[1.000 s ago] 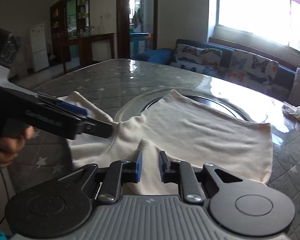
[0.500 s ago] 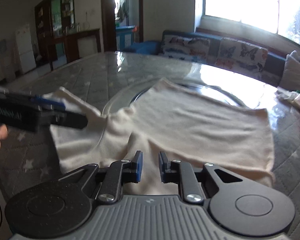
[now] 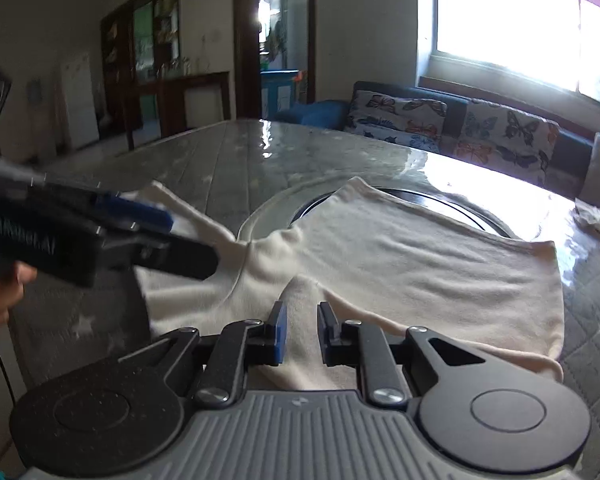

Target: Fold clothes

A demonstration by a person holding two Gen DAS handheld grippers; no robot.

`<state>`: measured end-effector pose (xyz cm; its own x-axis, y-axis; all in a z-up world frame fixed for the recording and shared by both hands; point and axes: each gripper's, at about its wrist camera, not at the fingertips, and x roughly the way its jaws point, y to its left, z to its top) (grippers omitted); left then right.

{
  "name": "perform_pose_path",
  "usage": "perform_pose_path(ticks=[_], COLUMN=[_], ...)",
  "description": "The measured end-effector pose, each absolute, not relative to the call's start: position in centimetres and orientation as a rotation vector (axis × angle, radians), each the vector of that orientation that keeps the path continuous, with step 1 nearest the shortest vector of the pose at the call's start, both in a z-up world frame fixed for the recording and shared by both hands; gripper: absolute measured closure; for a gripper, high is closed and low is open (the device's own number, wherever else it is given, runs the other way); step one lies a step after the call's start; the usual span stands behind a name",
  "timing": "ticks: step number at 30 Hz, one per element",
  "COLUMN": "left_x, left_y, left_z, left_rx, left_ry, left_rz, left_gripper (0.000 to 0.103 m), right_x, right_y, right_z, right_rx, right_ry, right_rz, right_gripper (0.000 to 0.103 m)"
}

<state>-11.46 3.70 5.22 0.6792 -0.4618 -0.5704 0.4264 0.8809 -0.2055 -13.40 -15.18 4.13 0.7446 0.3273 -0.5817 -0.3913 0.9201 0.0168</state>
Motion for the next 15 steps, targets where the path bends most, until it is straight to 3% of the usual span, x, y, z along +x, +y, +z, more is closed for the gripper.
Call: perform_pose_path(ticks=[15], left_x=[-10.7], left_y=[8.3], left_z=[4.1], left_rx=[-0.117], left_ry=[0.686], left_rz=[-0.329], left_gripper=[0.02], right_x=[-14.9], right_y=[-13.3], right_z=[5.1], right_rx=[-0.173], right_ry=[0.586], right_rz=[0.496], right_gripper=[0.087])
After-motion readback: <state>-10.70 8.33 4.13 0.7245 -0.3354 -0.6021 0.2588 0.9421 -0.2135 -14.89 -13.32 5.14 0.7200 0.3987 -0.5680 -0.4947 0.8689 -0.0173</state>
